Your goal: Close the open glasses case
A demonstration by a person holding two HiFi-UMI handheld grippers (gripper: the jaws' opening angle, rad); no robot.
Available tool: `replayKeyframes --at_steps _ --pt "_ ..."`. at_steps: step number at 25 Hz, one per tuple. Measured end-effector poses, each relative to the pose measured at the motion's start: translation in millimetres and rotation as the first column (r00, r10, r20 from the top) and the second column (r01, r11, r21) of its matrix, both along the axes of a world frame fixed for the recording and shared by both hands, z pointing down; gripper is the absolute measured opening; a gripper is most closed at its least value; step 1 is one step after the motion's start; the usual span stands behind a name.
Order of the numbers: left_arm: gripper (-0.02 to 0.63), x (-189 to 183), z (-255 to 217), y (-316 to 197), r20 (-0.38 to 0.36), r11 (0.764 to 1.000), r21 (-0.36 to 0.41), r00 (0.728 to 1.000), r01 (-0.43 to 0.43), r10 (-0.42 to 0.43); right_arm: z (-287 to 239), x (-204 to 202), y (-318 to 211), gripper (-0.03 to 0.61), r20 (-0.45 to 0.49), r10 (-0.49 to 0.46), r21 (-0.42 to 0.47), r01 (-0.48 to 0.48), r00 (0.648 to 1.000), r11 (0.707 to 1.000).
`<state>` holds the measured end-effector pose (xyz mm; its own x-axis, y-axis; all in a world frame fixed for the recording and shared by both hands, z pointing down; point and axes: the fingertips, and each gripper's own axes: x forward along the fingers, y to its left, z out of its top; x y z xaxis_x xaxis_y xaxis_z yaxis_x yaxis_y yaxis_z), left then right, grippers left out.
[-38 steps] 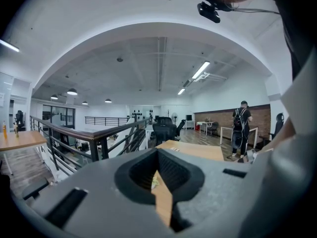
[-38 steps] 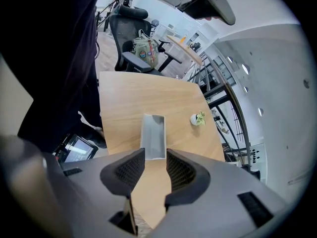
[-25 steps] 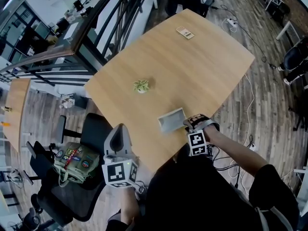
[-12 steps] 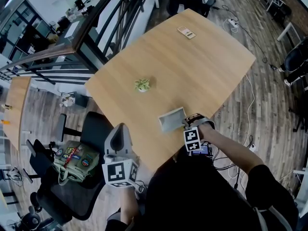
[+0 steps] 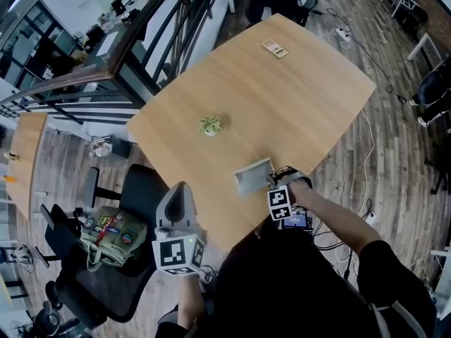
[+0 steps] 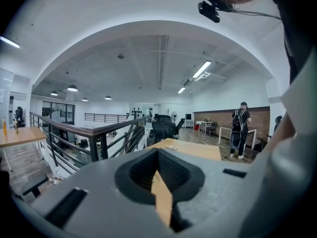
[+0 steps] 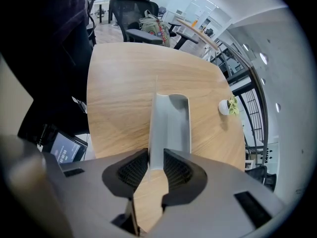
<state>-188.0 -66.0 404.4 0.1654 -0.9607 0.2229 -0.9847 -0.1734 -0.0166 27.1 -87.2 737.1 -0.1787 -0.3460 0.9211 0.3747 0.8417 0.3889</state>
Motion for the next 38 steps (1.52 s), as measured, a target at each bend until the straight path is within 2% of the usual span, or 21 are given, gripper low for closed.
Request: replayKeyframes --at_steps 9,30,34,38 --pt "0.000 -1 0 3 0.000 1.000 0.000 1.000 0.006 -0.006 9 2 2 0.057 -0.015 -0.013 0.012 0.013 1.000 1.000" --pt "0.000 -6 1 5 -0.028 1.000 -0.006 1.000 0.012 -0.013 14 4 5 0.025 -0.036 0.012 -0.031 -0.013 0.999 0.999" --pt "0.000 -6 4 3 -0.030 1.000 -0.011 1.000 0.007 -0.007 15 4 8 0.023 -0.049 0.023 -0.086 -0.027 0.999 0.996" --pt "0.000 -8 7 3 -0.035 1.000 -0.020 0.999 0.003 -0.003 13 5 21 0.021 -0.075 0.044 -0.191 -0.058 0.996 0.980"
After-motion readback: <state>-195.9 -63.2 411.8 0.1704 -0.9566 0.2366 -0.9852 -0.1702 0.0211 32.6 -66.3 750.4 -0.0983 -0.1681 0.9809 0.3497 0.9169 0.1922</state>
